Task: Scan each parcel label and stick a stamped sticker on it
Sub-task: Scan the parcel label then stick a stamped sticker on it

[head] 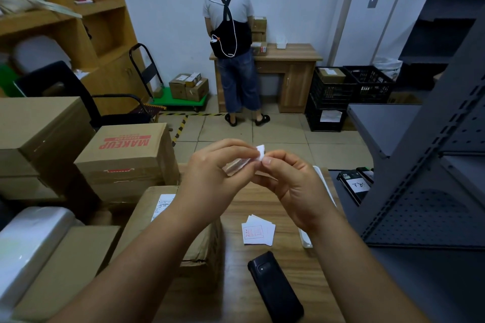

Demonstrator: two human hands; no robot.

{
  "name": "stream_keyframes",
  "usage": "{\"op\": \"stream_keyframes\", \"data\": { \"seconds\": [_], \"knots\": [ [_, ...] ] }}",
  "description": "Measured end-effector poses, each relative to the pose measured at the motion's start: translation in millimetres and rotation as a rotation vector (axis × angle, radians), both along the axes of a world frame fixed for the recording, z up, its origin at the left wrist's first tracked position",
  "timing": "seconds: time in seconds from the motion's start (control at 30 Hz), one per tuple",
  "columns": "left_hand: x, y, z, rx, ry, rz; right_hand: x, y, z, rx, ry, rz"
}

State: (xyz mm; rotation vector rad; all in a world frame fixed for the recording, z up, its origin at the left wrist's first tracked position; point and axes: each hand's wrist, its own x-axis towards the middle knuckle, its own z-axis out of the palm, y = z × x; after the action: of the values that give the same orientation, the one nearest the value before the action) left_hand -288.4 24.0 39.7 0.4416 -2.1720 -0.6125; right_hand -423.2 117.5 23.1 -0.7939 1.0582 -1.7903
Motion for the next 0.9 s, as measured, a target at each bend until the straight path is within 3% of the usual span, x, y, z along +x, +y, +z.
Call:
{"op": "stream_keyframes", "data": {
  "seconds": [0.33,0.9],
  "knots": [
    [10,-11,8,0.148,0.041,-0.067,6,-12,-1,-0.051,0.047,0.011],
    [17,-20,8,0.089,-0.023,-0.104,17,-11,2,-0.034,0.091,-0.054]
  ]
}}
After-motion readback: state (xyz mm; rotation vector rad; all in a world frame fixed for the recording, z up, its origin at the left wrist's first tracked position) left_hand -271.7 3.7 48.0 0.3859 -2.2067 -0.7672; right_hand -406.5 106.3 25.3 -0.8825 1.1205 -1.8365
